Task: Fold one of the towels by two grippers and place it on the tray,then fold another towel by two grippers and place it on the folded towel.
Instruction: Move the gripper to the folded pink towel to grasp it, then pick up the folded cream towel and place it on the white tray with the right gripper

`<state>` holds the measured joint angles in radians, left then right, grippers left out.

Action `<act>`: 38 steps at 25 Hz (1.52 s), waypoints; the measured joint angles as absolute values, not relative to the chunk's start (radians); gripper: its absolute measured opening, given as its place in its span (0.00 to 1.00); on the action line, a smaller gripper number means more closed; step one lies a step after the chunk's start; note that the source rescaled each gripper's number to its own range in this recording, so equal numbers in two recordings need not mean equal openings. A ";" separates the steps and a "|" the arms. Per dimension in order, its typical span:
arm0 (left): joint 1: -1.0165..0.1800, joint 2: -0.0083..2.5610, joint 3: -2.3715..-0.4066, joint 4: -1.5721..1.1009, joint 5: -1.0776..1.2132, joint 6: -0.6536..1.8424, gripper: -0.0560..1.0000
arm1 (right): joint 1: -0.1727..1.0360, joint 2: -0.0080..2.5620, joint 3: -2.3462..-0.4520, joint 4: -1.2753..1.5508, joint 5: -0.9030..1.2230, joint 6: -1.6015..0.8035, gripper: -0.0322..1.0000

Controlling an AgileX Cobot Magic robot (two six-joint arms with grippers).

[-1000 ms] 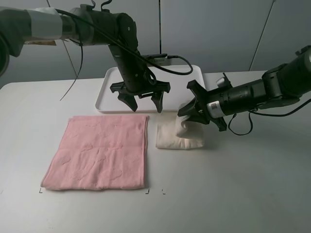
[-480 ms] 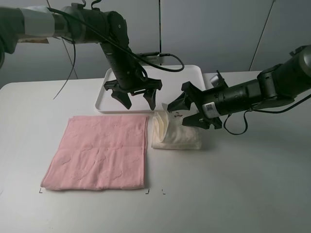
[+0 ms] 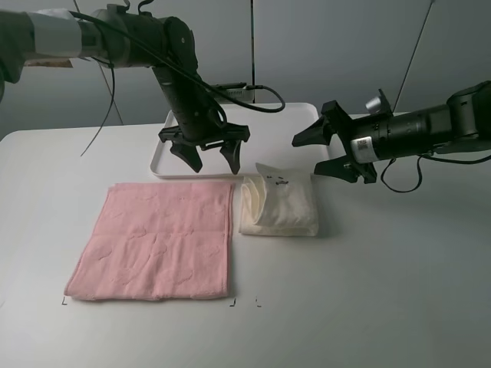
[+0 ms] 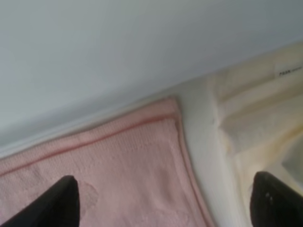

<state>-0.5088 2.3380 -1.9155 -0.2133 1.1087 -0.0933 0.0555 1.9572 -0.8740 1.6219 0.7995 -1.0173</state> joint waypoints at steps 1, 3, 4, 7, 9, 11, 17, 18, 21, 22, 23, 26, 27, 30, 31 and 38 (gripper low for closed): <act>-0.509 2.338 -1.915 -0.213 1.109 -0.088 0.94 | 0.047 1.962 -0.874 1.578 0.797 -0.988 0.75; -0.509 2.338 -1.915 -0.213 1.111 -0.084 0.94 | 0.043 1.979 -0.874 1.520 0.801 -0.940 0.75; -0.509 2.338 -1.915 -0.213 1.114 -0.084 0.94 | 0.043 1.996 -0.875 1.507 0.814 -0.923 0.74; -0.509 2.338 -1.915 -0.213 1.117 -0.082 0.94 | 0.043 2.047 -0.875 1.501 0.846 -0.907 0.71; -0.509 2.338 -1.915 -0.213 1.118 -0.080 0.94 | 0.043 2.069 -0.875 1.501 0.850 -0.907 0.70; -0.509 2.338 -1.915 -0.213 1.121 -0.080 0.94 | 0.043 2.075 -0.875 1.501 0.851 -0.911 0.70; -0.509 2.338 -1.915 -0.213 1.121 -0.080 0.94 | 0.063 2.075 -0.875 1.505 0.823 -0.926 0.70; -0.509 2.338 -1.915 -0.213 1.121 -0.080 0.94 | 0.076 2.075 -0.875 1.508 0.816 -0.929 0.70; -0.509 2.338 -1.915 -0.213 1.121 -0.076 0.94 | 0.114 2.076 -0.875 1.509 0.775 -0.935 0.67; -0.509 2.338 -1.915 -0.213 1.121 -0.074 0.94 | 0.123 2.076 -0.875 1.511 0.764 -0.941 0.64; -0.509 2.338 -1.915 -0.213 1.121 -0.074 0.94 | 0.132 2.077 -0.875 1.511 0.754 -0.947 0.57; -0.509 2.338 -1.915 -0.213 1.121 -0.063 0.94 | 0.143 2.077 -0.875 1.514 0.730 -0.962 0.31; -0.509 2.338 -1.915 -0.213 1.121 -0.061 0.94 | 0.143 2.079 -0.875 1.519 0.725 -0.966 0.22; -0.509 2.338 -1.915 -0.213 1.124 -0.057 0.94 | 0.143 2.079 -0.875 1.529 0.721 -0.985 0.05; -0.509 2.338 -1.915 -0.213 1.124 -0.054 0.94 | 0.145 2.079 -0.875 1.530 0.723 -0.993 0.05; -0.509 2.336 -1.915 -0.231 1.154 0.044 0.94 | 0.149 2.025 -0.875 1.526 0.725 -1.007 0.05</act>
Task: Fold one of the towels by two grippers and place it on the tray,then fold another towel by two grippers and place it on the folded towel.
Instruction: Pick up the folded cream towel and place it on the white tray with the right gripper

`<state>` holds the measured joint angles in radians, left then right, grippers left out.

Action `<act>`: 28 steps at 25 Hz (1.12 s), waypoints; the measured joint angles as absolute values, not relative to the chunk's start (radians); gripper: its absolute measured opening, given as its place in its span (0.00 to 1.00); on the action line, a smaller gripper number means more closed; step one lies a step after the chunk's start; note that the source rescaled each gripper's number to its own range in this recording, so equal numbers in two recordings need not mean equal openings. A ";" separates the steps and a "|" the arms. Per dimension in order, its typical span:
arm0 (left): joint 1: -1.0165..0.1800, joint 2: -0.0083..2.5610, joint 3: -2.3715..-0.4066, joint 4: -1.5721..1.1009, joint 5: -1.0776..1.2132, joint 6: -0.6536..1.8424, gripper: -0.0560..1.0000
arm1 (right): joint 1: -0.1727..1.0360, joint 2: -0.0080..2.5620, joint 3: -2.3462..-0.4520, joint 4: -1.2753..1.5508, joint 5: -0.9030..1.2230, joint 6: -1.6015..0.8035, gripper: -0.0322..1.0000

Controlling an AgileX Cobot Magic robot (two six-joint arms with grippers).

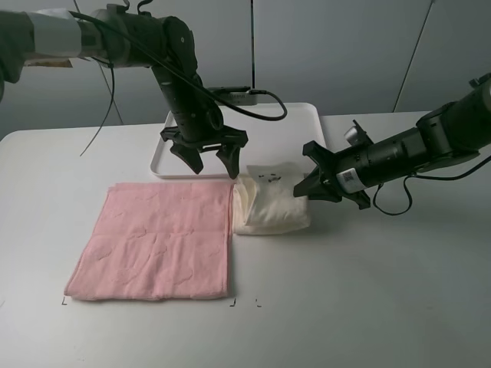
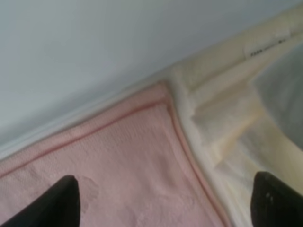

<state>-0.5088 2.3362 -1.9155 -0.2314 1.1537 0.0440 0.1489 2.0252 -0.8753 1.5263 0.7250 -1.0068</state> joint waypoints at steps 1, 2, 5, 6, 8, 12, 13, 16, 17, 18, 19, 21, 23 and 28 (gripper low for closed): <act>-0.509 2.336 -1.915 -0.231 1.158 0.050 0.94 | 0.149 2.012 -0.887 1.509 0.725 -1.007 0.05; -0.509 2.332 -1.915 -0.231 1.159 0.052 0.94 | 0.149 2.002 -0.903 1.485 0.725 -0.998 0.05; -0.509 2.295 -1.890 -0.216 1.141 0.052 0.94 | 0.149 1.989 -0.991 1.362 0.735 -0.909 0.05; -0.509 2.277 -1.871 -0.214 1.120 0.052 0.94 | 0.149 1.989 -1.023 1.306 0.742 -0.876 0.05; -0.509 2.226 -1.827 -0.212 1.078 0.052 0.94 | 0.149 1.989 -1.108 1.207 0.762 -0.806 0.05; -0.509 2.144 -1.741 -0.210 1.033 0.054 0.94 | 0.165 1.989 -1.277 1.019 0.785 -0.691 0.05; -0.509 2.132 -1.723 -0.210 1.025 0.056 0.94 | 0.170 1.989 -1.312 0.979 0.793 -0.665 0.05; -0.509 2.108 -1.701 -0.212 1.012 0.056 0.94 | 0.186 2.022 -1.433 0.920 0.844 -0.613 0.05; -0.509 2.100 -1.699 -0.212 1.007 0.056 0.94 | 0.190 2.044 -1.463 0.911 0.860 -0.602 0.05; -0.509 2.096 -1.697 -0.214 1.004 0.056 0.94 | 0.198 2.063 -1.497 0.905 0.879 -0.591 0.05; -0.509 2.091 -1.697 -0.214 1.004 0.056 0.94 | 0.208 2.087 -1.529 0.896 0.896 -0.583 0.05; -0.509 2.089 -1.697 -0.216 1.001 0.056 0.94 | 0.230 2.125 -1.587 0.872 0.910 -0.565 0.05; -0.509 2.089 -1.697 -0.218 1.001 0.056 0.94 | 0.256 2.149 -1.659 0.852 0.917 -0.538 0.05; -0.509 2.089 -1.697 -0.249 1.001 0.071 0.94 | 0.291 2.214 -1.857 0.845 0.931 -0.471 0.05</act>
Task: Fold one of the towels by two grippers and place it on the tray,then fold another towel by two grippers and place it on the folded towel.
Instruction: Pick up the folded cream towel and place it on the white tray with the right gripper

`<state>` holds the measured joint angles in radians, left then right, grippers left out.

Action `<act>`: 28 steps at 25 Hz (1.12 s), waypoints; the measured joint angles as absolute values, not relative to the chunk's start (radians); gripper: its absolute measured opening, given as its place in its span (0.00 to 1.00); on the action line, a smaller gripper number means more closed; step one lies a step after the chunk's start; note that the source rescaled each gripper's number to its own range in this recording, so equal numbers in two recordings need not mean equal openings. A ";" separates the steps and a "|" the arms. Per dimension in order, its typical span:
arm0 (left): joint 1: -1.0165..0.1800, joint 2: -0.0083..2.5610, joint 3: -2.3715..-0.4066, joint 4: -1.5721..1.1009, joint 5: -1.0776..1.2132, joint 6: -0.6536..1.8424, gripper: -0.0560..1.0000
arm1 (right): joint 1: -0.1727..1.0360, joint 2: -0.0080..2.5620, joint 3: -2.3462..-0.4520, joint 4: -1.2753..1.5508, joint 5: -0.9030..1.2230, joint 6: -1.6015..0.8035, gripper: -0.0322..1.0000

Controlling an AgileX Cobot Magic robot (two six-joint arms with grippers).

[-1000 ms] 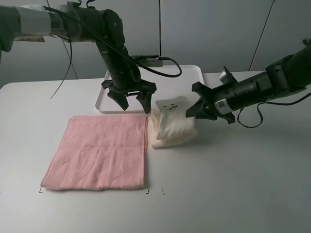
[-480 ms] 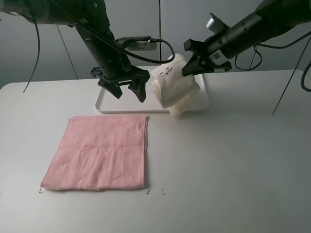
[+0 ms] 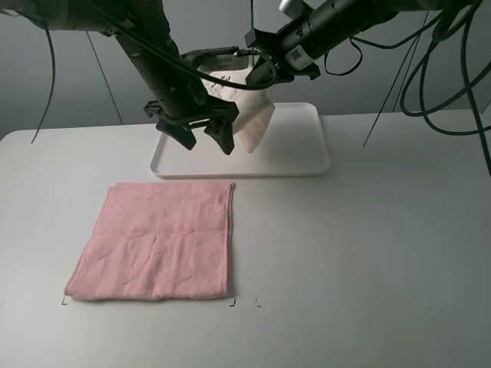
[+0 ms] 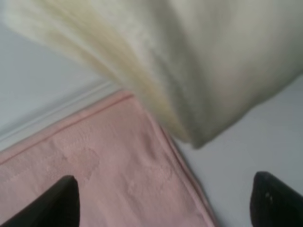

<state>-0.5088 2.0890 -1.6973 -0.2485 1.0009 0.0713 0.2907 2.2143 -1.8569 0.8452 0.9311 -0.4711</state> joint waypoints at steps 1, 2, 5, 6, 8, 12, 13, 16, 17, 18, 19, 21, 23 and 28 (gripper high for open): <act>-0.509 2.089 -1.697 -0.255 1.001 0.074 0.94 | 0.299 2.231 -1.899 0.847 0.945 -0.456 0.05; -0.509 2.089 -1.697 -0.257 1.001 0.078 0.94 | 0.308 2.251 -1.941 0.850 0.955 -0.441 0.05; -0.509 2.089 -1.697 -0.259 0.999 0.082 0.94 | 0.329 2.311 -2.035 0.888 0.979 -0.400 0.05; -0.509 2.089 -1.697 -0.259 0.999 0.082 0.94 | 0.334 2.333 -2.058 0.911 0.984 -0.392 0.05; -0.509 2.089 -1.697 -0.259 0.999 0.082 0.94 | 0.339 2.369 -2.085 0.959 0.986 -0.375 0.05; -0.509 2.089 -1.697 -0.259 0.997 0.097 0.94 | 0.339 2.440 -2.099 1.057 0.980 -0.356 0.05; -0.509 2.089 -1.697 -0.259 0.997 0.099 0.94 | 0.339 2.458 -2.099 1.057 0.972 -0.356 0.05; -0.509 2.089 -1.697 -0.259 0.995 0.099 0.94 | 0.335 2.501 -2.099 1.018 0.945 -0.355 0.05; -0.509 2.089 -1.697 -0.259 0.995 0.099 0.94 | 0.335 2.512 -2.099 0.984 0.931 -0.352 0.05; -0.509 2.089 -1.697 -0.259 0.995 0.101 0.94 | 0.335 2.519 -2.099 0.944 0.919 -0.352 0.05; -0.509 2.089 -1.697 -0.259 0.995 0.101 0.94 | 0.333 2.524 -2.099 0.910 0.906 -0.349 0.05; -0.509 2.089 -1.697 -0.259 0.995 0.101 0.94 | 0.333 2.524 -2.099 0.815 0.885 -0.341 0.05; -0.509 2.089 -1.697 -0.259 0.991 0.101 0.94 | 0.331 2.524 -2.099 0.743 0.869 -0.314 0.05; -0.509 2.089 -1.697 -0.261 0.987 0.101 0.94 | 0.331 2.524 -2.099 0.654 0.834 -0.289 0.05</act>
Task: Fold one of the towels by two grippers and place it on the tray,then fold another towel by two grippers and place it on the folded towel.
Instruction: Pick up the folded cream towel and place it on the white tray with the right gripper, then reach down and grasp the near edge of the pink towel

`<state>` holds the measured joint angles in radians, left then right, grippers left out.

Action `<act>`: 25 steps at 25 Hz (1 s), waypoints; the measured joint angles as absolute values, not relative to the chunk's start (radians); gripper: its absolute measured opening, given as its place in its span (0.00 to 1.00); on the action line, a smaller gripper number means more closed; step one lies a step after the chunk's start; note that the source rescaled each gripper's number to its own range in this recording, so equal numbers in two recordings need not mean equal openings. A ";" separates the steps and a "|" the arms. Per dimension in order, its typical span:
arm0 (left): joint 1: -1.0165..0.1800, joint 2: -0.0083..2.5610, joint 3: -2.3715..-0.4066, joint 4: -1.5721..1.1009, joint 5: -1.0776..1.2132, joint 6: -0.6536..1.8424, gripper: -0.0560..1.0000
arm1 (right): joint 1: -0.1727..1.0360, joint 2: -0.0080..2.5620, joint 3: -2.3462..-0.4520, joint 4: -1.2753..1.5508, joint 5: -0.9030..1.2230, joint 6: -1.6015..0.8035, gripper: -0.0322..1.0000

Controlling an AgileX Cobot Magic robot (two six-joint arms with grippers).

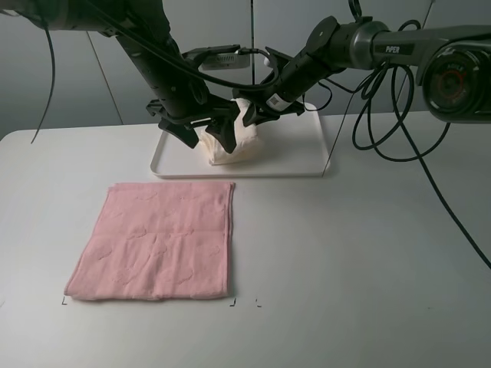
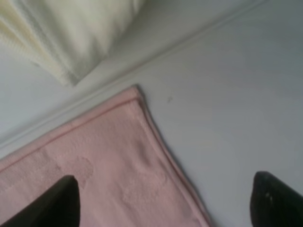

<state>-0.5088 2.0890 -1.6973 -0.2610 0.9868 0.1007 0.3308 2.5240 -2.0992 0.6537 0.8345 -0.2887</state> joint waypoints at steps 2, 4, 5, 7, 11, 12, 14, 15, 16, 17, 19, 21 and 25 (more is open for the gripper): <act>-0.509 2.089 -1.697 -0.261 0.985 0.101 0.94 | 0.331 2.524 -2.099 0.643 0.821 -0.286 0.06; -0.509 2.089 -1.697 -0.261 0.985 0.101 0.94 | 0.331 2.524 -2.099 0.641 0.810 -0.284 0.17; -0.509 2.089 -1.697 -0.261 0.983 0.101 0.94 | 0.331 2.524 -2.099 0.641 0.802 -0.284 0.30; -0.509 2.089 -1.697 -0.261 0.981 0.101 0.94 | 0.331 2.524 -2.099 0.634 0.787 -0.284 0.64; -0.509 2.089 -1.697 -0.261 0.979 0.106 0.94 | 0.331 2.501 -2.099 0.563 0.785 -0.284 0.98; -0.509 2.089 -1.697 -0.261 0.979 0.112 0.94 | 0.331 2.494 -2.099 0.540 0.785 -0.279 0.99; -0.509 2.089 -1.697 -0.261 0.979 0.124 0.94 | 0.331 2.473 -2.099 0.478 0.795 -0.257 1.00; -0.509 2.089 -1.697 -0.261 0.979 0.128 0.94 | 0.331 2.464 -2.099 0.449 0.804 -0.246 1.00; -0.509 2.089 -1.697 -0.259 0.979 0.134 0.94 | 0.331 2.456 -2.099 0.424 0.818 -0.235 1.00; -0.509 2.087 -1.697 -0.254 0.979 0.133 0.94 | 0.331 2.444 -2.099 0.396 0.837 -0.223 1.00; -0.509 2.078 -1.697 -0.225 0.982 0.138 0.94 | 0.331 2.417 -2.099 0.357 0.871 -0.210 1.00; -0.507 2.058 -1.697 -0.192 1.000 0.151 0.94 | 0.331 2.389 -2.099 0.338 0.898 -0.204 1.00; -0.459 1.981 -1.631 -0.170 1.008 0.189 0.94 | 0.330 2.327 -2.099 0.305 0.955 -0.202 1.00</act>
<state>-0.4586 1.9805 -1.6312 -0.1704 1.0080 0.1886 0.3304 2.3267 -2.0992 0.3048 0.9551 -0.2019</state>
